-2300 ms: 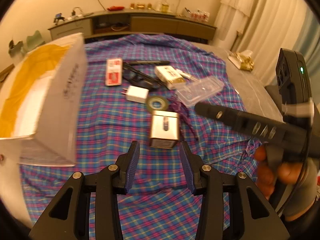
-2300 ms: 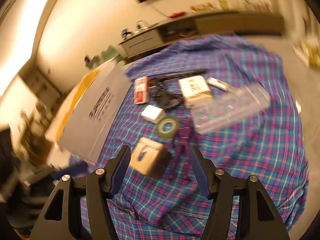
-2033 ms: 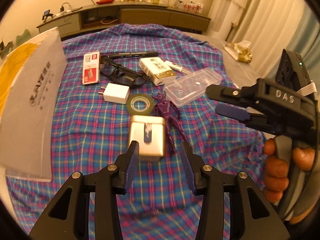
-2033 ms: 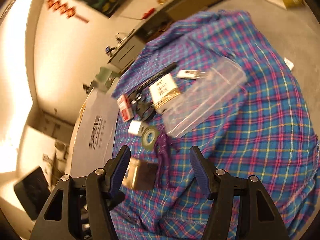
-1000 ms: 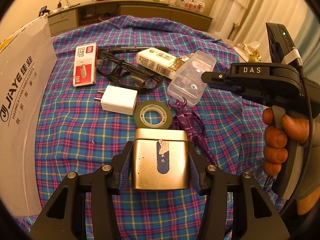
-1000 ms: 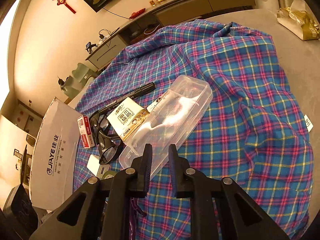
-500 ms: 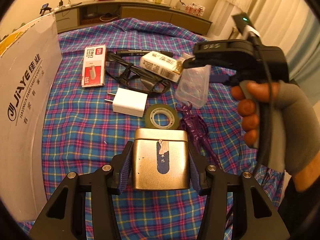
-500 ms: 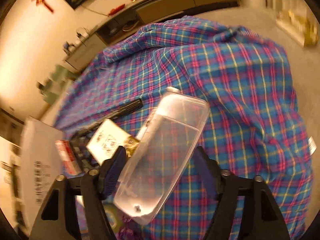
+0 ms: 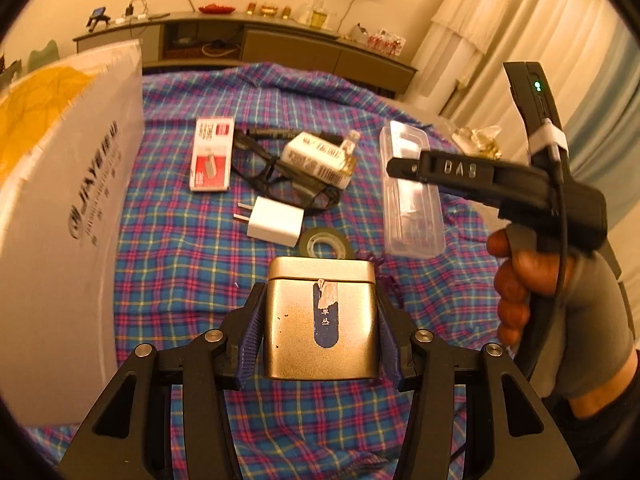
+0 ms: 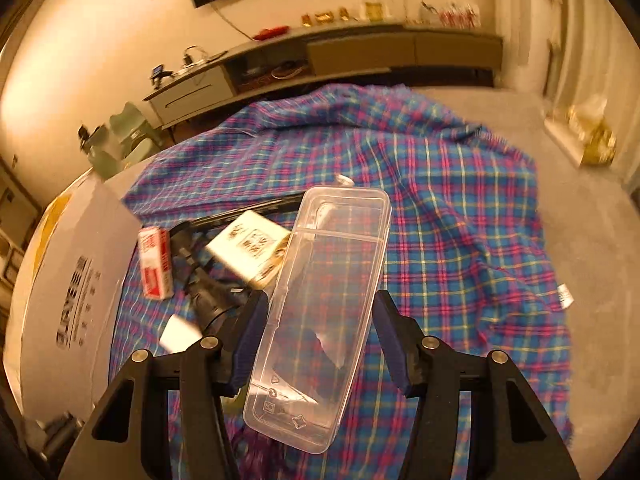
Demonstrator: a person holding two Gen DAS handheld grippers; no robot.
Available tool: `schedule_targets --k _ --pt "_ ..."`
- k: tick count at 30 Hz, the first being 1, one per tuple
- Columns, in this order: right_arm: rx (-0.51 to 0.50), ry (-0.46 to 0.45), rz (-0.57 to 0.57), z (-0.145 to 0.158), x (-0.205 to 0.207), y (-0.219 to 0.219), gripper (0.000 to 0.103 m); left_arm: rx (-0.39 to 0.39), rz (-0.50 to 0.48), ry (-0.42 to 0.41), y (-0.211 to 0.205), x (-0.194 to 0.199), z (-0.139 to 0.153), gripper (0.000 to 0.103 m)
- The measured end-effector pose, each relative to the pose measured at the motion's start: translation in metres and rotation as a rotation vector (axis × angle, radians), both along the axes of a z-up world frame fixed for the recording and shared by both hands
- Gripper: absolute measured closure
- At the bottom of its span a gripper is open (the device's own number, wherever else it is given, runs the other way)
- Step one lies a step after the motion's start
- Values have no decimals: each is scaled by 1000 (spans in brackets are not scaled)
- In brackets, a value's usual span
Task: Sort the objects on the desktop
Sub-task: 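Carry the gold tin and clear plastic box over the yellow-lined white bin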
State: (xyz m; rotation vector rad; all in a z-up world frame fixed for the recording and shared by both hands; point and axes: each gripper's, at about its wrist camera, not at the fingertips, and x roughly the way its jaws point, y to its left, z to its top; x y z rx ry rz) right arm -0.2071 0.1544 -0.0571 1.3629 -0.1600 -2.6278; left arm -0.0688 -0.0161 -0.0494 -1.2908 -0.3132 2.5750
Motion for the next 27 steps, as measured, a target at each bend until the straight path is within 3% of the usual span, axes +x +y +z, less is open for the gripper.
schedule_targets --k 9,27 --pt "166 164 140 54 58 -39 48 -19 29 70 -14 31 44 51" --pt "239 278 340 95 131 -109 47 -49 140 145 -69 52 91 51"
